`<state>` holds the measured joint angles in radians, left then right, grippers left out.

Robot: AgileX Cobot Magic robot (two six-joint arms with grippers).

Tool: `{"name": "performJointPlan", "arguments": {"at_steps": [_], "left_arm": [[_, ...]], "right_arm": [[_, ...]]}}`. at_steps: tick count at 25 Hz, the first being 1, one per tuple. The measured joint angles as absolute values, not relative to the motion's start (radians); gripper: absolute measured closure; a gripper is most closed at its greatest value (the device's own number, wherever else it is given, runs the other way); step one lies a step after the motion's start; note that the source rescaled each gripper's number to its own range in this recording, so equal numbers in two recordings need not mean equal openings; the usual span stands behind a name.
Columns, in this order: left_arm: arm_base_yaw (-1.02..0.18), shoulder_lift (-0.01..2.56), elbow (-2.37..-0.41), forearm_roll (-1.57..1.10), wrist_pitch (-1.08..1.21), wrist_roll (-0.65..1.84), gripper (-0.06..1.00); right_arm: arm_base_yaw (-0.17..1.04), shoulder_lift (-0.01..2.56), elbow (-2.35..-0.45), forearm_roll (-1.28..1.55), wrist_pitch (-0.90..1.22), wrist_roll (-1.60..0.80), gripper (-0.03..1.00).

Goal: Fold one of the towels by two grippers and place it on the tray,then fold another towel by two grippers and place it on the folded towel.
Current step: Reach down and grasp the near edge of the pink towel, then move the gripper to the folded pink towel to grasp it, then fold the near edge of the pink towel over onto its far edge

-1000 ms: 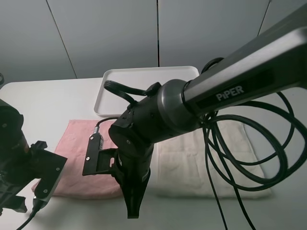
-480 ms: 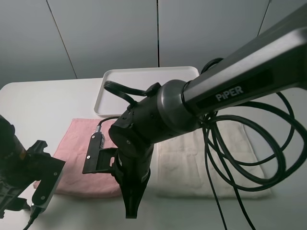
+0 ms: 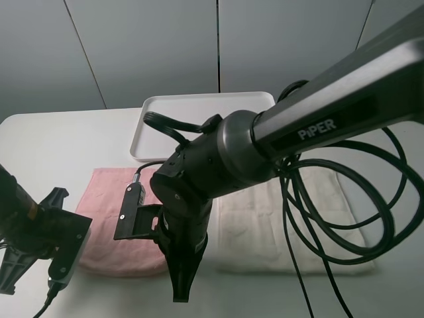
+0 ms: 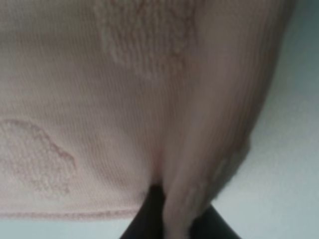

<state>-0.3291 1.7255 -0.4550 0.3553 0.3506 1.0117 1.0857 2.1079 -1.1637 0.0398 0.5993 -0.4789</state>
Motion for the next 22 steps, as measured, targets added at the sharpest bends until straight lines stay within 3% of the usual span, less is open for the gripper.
{"name": "performJointPlan", "arguments": {"at_steps": [9,22], "left_arm": [[-0.329,1.648,-0.434,0.303,0.318,0.965,0.91],[-0.329,1.471,-0.434,0.256,0.314,0.682,0.91]], "right_arm": [[1.086,2.099,-1.164,0.040,0.599,-0.406,0.96],[1.081,1.931,-1.152,0.036,0.673,-0.178,0.96]]}}
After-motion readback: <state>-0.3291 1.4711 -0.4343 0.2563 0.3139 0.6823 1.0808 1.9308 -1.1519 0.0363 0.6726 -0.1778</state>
